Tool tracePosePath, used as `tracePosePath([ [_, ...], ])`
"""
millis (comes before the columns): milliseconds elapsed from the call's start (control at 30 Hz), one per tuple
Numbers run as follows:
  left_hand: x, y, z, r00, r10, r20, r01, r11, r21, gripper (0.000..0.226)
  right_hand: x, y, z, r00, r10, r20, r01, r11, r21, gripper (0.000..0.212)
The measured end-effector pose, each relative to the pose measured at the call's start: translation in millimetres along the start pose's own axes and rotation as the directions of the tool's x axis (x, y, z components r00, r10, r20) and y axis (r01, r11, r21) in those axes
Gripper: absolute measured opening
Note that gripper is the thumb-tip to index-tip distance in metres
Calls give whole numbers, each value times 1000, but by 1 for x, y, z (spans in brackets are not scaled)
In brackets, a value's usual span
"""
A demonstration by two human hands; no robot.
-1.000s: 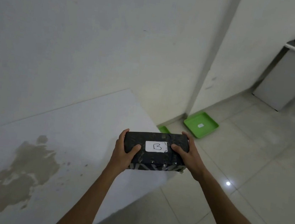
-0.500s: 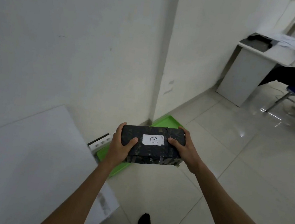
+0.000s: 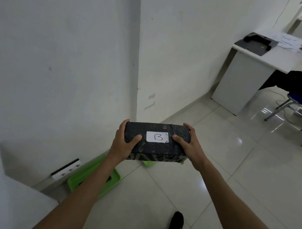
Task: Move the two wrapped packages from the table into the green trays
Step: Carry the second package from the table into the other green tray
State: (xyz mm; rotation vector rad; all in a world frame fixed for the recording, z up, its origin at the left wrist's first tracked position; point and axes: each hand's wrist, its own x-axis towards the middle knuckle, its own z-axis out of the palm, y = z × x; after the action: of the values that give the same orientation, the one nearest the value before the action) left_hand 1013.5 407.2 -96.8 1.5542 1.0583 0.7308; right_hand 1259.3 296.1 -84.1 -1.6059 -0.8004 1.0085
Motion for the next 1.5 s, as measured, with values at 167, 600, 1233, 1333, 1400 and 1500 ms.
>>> tracePosePath([
  [167,70,17,66,998,-21,-67,20,1000,-16,95,84,-11,-66,998,13,59,-13,1000,-2,71],
  [600,213,33,152,949,-131,-287,118,991,-63,85,285,-42,-142,961,34,274,-14,997,-73,72],
  [1233,340,-15,193,773,-363,-519,303,932,-200,83,491,-15,-123,823,141,550,-8,971,-237,79],
  [1333,347,-39,196,756,-394,-523,340,919,-200,82,501,0,-114,843,165,511,-22,961,-275,83],
  [1400,365,-75,203,746,-427,-511,368,904,-218,82,524,37,-105,836,192,515,-39,955,-293,84],
  [1500,384,-153,216,727,-473,-497,396,881,-259,82,554,117,-88,844,237,481,-84,945,-317,84],
])
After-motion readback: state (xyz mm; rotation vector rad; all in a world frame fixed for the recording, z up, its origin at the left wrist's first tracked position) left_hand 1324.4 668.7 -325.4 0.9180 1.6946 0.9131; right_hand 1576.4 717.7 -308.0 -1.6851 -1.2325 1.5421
